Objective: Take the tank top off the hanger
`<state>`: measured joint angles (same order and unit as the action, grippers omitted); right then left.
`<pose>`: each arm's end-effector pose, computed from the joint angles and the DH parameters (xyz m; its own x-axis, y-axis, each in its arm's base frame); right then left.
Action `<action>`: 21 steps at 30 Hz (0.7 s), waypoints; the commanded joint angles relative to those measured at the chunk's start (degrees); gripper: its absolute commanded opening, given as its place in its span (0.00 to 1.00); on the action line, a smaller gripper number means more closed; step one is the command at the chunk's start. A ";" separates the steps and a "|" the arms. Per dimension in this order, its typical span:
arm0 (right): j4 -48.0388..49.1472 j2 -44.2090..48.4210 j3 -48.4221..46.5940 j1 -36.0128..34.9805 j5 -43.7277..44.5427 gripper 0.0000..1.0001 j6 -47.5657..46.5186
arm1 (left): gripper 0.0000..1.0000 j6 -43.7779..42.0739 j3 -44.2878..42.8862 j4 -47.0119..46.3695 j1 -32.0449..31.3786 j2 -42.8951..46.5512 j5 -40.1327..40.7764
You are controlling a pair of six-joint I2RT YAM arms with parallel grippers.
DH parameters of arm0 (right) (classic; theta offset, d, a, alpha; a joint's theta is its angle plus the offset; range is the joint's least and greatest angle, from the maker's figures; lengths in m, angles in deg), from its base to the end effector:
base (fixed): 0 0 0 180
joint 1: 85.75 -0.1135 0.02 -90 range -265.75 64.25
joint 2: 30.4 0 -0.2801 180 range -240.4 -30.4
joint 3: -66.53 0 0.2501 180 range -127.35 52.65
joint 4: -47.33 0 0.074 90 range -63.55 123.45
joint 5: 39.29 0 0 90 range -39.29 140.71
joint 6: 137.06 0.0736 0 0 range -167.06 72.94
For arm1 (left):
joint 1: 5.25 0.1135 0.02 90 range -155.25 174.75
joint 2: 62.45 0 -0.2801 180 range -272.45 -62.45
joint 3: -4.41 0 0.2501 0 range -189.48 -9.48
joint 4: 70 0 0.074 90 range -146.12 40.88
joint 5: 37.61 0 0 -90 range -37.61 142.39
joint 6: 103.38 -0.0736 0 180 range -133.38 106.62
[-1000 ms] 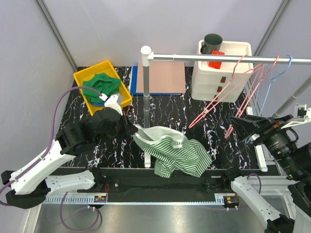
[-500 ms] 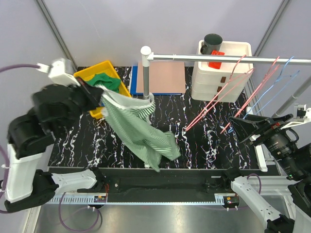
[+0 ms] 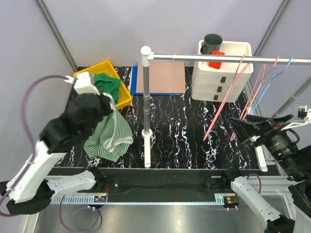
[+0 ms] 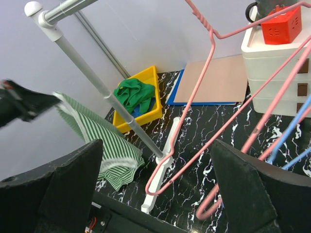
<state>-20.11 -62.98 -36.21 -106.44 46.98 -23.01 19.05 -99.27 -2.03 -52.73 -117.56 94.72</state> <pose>0.0134 0.0102 0.5066 -0.1279 0.3864 -0.9134 -0.3956 0.8247 0.4043 0.1355 -0.0744 0.4881 -0.2515 -0.3124 -0.9161 -0.0228 0.9481 -0.3170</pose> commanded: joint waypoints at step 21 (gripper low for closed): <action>-1.37 2.08 4.22 -0.23 -2.95 1.00 6.27 | 0.27 33.40 47.07 -7.24 44.49 5.53 -38.54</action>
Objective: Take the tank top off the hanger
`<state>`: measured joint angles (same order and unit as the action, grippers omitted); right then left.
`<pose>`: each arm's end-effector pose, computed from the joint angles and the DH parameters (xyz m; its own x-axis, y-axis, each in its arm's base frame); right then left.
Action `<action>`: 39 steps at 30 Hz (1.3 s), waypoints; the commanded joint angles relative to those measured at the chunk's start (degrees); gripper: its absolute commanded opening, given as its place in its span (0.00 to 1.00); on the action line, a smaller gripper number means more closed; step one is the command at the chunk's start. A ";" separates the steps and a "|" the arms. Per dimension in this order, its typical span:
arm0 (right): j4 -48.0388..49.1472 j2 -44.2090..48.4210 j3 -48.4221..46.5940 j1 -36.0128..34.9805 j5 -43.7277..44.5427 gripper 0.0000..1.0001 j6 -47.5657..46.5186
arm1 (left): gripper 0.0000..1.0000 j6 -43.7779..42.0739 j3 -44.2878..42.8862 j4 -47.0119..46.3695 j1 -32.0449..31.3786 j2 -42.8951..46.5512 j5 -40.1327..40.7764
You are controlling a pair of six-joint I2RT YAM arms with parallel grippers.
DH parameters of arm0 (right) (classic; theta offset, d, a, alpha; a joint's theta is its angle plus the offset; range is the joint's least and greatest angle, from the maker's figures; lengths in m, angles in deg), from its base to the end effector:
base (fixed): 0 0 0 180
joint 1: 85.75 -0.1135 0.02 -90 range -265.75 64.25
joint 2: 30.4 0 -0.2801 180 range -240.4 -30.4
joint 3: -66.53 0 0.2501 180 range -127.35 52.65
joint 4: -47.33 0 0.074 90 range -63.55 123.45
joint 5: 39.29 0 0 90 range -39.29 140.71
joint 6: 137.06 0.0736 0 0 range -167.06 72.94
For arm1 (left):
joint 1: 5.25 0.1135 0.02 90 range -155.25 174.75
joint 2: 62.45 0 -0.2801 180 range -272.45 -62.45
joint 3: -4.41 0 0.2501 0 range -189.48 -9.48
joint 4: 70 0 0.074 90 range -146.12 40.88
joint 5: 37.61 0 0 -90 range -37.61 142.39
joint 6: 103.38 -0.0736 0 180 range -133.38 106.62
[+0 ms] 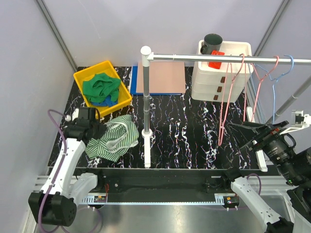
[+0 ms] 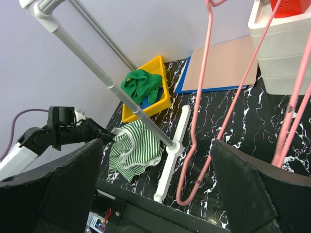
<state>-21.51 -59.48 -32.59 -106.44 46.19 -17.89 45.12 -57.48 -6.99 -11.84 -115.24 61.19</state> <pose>0.0054 0.0082 0.4878 -0.1905 0.4474 -0.8738 -0.3815 0.7864 0.4859 0.1841 -0.0099 0.2576 -0.4398 -0.7974 -0.4132 -0.6720 0.5974 -0.4377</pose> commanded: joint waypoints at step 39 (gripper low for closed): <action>-0.15 -4.84 1.12 -0.14 -2.52 1.00 -1.66 | 0.55 7.07 17.07 -16.26 6.59 -12.42 -4.05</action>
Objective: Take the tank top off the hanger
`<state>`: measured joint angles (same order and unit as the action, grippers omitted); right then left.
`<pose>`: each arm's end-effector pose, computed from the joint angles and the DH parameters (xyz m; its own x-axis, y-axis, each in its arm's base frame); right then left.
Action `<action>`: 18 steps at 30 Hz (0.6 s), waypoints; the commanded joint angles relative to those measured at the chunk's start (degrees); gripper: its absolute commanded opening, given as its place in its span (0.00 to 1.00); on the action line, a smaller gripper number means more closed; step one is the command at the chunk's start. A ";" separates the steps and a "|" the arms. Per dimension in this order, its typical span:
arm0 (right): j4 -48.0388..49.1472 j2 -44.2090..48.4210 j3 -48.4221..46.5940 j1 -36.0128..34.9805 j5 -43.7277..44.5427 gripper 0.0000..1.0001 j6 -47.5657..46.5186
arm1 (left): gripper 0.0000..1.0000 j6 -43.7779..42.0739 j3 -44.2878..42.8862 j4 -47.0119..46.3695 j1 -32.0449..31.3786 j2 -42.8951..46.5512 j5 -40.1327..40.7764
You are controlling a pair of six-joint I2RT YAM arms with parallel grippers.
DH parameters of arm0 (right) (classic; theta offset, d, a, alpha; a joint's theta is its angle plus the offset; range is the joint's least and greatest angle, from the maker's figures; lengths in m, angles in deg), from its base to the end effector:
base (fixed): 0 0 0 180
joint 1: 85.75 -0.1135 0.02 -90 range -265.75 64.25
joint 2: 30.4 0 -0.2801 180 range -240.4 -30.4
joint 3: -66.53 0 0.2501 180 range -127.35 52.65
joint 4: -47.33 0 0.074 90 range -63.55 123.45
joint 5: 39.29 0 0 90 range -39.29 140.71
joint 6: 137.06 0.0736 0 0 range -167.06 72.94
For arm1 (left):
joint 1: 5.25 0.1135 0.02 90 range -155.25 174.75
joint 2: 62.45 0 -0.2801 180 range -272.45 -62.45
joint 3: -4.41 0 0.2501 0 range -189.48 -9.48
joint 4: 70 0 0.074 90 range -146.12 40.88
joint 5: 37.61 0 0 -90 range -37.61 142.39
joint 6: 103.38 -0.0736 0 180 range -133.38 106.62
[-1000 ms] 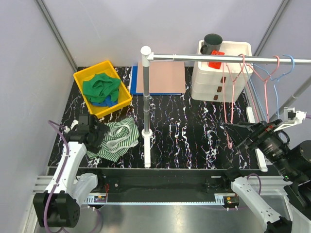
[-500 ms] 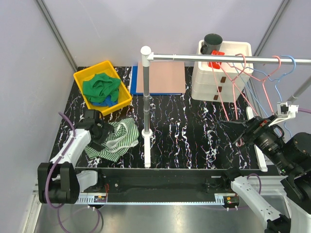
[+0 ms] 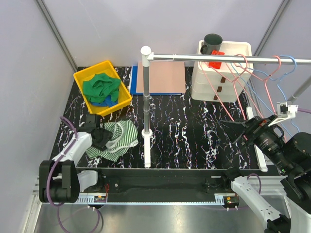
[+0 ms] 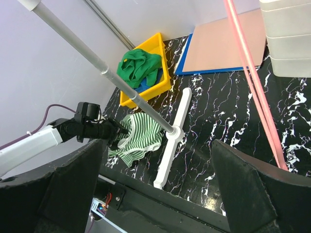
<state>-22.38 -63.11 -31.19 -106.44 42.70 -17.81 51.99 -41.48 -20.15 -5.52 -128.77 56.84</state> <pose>0.0304 0.0224 0.4795 -0.3013 0.4034 -0.8640 -0.3812 0.7796 0.4969 0.1916 0.0048 0.1440 -0.3728 -0.9045 -0.2070 -0.8646 0.4196 -0.2763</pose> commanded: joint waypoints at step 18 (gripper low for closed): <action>0.64 -2.71 -0.98 -0.14 0.36 1.00 -2.36 | 0.00 -8.82 -28.68 2.35 0.27 11.31 5.57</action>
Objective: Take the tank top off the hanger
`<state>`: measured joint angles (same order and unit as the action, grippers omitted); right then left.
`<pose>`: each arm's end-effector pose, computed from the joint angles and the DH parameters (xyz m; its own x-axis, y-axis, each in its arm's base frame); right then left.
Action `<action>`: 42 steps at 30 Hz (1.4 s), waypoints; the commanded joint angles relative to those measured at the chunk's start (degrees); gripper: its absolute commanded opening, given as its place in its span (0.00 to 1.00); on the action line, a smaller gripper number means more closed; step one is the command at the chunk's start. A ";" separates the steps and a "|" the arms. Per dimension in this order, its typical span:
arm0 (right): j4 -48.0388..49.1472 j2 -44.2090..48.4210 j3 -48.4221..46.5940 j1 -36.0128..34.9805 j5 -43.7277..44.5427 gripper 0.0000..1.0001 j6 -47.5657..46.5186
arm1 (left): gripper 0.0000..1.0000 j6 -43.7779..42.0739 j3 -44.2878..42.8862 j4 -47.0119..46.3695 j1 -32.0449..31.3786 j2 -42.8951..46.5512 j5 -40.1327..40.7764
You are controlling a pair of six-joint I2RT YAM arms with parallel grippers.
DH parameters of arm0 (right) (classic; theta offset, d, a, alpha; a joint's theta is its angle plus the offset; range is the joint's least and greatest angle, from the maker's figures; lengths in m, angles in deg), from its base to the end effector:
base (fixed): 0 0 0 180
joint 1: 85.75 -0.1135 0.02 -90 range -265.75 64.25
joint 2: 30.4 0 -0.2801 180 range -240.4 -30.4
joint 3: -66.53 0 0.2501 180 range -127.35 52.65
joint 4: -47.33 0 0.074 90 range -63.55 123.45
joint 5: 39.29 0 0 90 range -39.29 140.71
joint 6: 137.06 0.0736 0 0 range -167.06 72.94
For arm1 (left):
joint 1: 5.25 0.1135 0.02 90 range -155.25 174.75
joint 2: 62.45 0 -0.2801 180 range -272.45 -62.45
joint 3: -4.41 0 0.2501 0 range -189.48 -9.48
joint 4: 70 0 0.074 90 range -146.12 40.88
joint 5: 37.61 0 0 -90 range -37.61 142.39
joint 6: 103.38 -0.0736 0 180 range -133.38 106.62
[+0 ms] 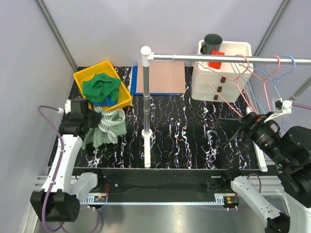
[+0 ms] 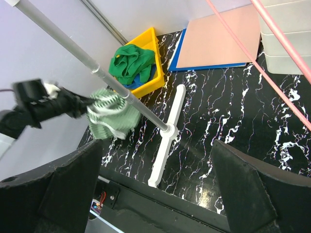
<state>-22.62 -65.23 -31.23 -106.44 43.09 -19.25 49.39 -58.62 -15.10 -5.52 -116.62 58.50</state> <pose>0.0431 0.0267 0.4782 -0.3219 0.3727 -0.8703 -0.3653 0.7992 0.4774 0.2054 0.0069 0.2732 -0.2678 -0.8829 -0.3857 -0.6717 0.4581 -0.5822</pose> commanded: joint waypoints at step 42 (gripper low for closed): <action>4.22 -15.44 -6.92 -0.23 12.37 1.00 -4.88 | 0.02 -38.50 -59.14 -0.15 16.62 -71.25 -16.57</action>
<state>-21.62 -79.85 -38.44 -106.44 55.35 -23.97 15.22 -117.33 -19.84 10.90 -185.69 37.41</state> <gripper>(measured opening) 0.994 0.031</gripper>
